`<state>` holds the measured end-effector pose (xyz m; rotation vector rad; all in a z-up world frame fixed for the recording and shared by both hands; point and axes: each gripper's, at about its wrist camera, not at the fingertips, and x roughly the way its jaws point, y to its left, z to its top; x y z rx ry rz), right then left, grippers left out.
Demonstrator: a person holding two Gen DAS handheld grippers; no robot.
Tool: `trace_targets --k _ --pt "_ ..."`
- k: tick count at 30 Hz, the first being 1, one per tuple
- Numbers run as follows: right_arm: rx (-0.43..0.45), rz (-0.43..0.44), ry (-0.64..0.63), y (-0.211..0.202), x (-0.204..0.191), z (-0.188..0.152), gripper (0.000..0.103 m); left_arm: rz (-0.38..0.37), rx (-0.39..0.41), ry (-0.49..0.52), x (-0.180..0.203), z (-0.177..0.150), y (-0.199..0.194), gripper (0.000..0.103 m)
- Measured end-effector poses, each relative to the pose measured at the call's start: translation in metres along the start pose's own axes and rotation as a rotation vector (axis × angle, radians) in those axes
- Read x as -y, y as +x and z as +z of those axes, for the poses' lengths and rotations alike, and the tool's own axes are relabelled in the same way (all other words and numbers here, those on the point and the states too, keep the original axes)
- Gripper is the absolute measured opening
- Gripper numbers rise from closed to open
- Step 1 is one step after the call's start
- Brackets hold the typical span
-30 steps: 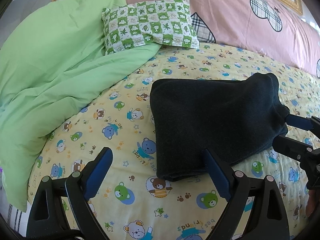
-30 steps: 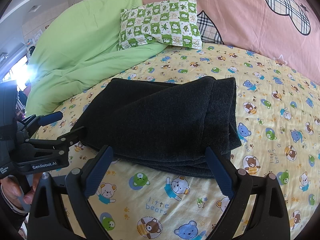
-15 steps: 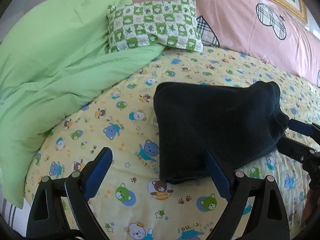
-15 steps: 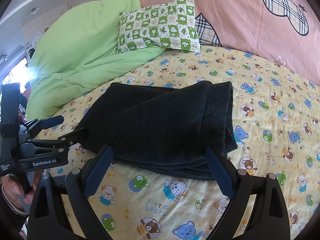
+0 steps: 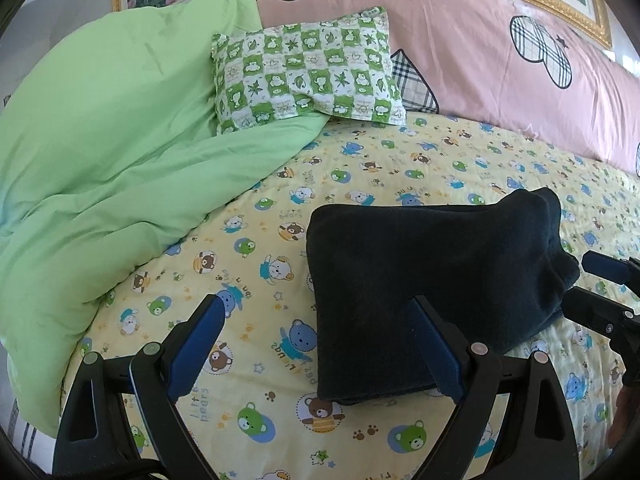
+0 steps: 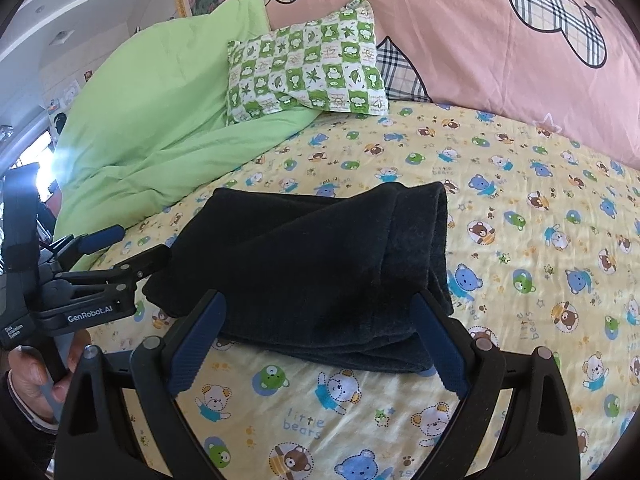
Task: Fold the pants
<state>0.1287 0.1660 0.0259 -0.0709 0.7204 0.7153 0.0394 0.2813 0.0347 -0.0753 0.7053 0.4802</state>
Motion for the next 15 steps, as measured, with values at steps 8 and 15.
trace_targets --k 8,15 --pt "0.002 0.011 0.02 -0.002 0.003 -0.001 0.094 0.004 -0.014 0.005 0.004 0.0 0.002 0.093" --pt "-0.008 0.022 0.026 0.002 0.001 0.0 0.094 0.002 -0.03 0.036 0.021 0.0 0.005 0.093"
